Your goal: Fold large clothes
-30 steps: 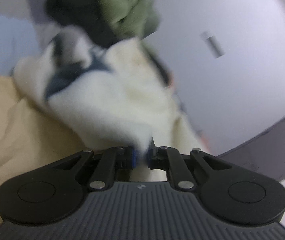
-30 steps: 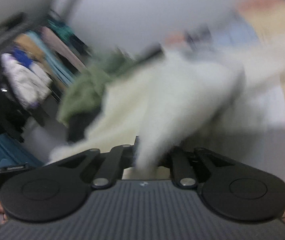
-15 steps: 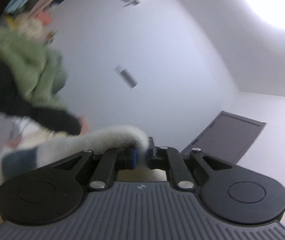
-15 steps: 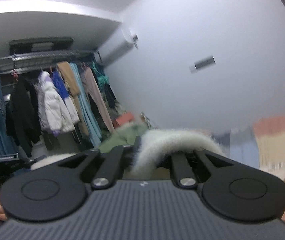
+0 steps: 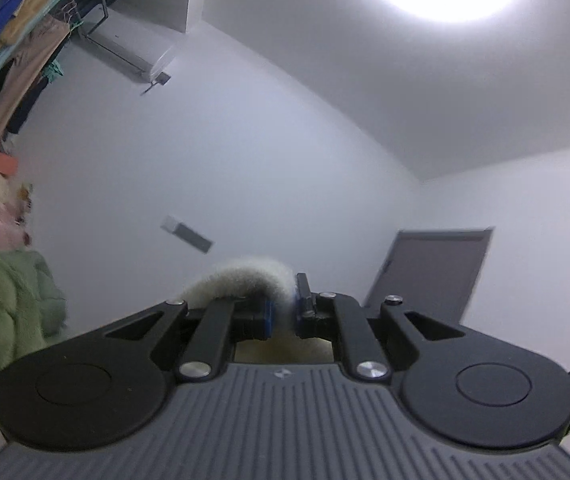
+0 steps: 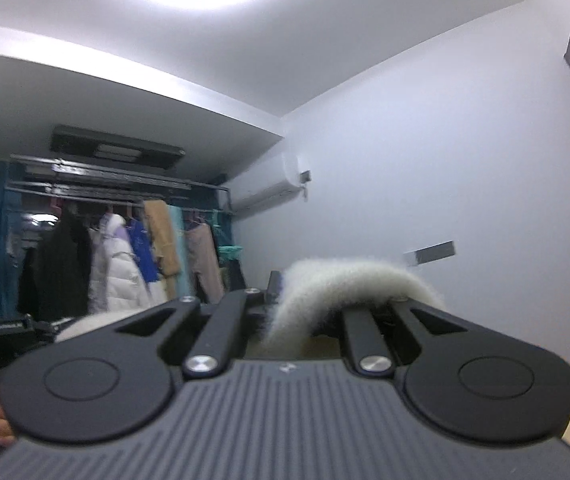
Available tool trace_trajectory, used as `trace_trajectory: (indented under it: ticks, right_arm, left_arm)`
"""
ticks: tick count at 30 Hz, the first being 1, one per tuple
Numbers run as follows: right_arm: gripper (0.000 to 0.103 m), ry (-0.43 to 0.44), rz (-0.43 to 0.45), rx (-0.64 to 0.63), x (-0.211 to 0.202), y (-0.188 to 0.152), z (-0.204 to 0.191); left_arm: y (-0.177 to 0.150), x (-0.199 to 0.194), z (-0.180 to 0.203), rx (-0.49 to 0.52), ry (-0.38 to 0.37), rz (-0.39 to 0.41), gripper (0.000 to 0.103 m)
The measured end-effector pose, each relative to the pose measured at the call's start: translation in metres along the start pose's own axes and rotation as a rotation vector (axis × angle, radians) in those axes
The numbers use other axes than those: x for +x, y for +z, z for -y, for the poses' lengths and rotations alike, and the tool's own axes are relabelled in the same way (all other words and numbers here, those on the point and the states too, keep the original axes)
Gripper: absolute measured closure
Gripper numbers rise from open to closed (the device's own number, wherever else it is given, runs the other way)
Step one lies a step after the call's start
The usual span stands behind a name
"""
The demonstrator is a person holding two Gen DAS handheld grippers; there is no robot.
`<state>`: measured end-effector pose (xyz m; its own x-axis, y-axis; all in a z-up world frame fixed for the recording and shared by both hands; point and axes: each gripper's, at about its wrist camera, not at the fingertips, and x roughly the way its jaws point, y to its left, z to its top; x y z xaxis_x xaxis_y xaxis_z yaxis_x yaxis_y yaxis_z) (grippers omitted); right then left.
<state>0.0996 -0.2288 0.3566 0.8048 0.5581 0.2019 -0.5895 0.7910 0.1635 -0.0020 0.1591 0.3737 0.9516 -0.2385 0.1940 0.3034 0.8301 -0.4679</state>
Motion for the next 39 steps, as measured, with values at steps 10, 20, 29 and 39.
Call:
trace_trajectory:
  ticks: [10, 20, 29, 39]
  right_arm:
    - [0.091, -0.144, -0.203, 0.044, 0.079, -0.148, 0.109]
    - [0.09, -0.292, -0.363, 0.067, 0.196, -0.317, 0.209]
    - [0.087, -0.421, -0.572, 0.186, 0.265, -0.45, 0.286]
    - [0.074, -0.459, -0.657, 0.251, 0.255, -0.471, 0.298]
  left_arm:
    - [-0.168, 0.161, -0.114, 0.089, 0.236, -0.168, 0.091]
    - [-0.344, 0.321, -0.265, 0.057, 0.421, -0.331, 0.091]
    - [-0.45, 0.406, -0.368, 0.02, 0.499, -0.522, 0.091]
    - [-0.436, 0.39, -0.358, -0.024, 0.446, -0.618, 0.045]
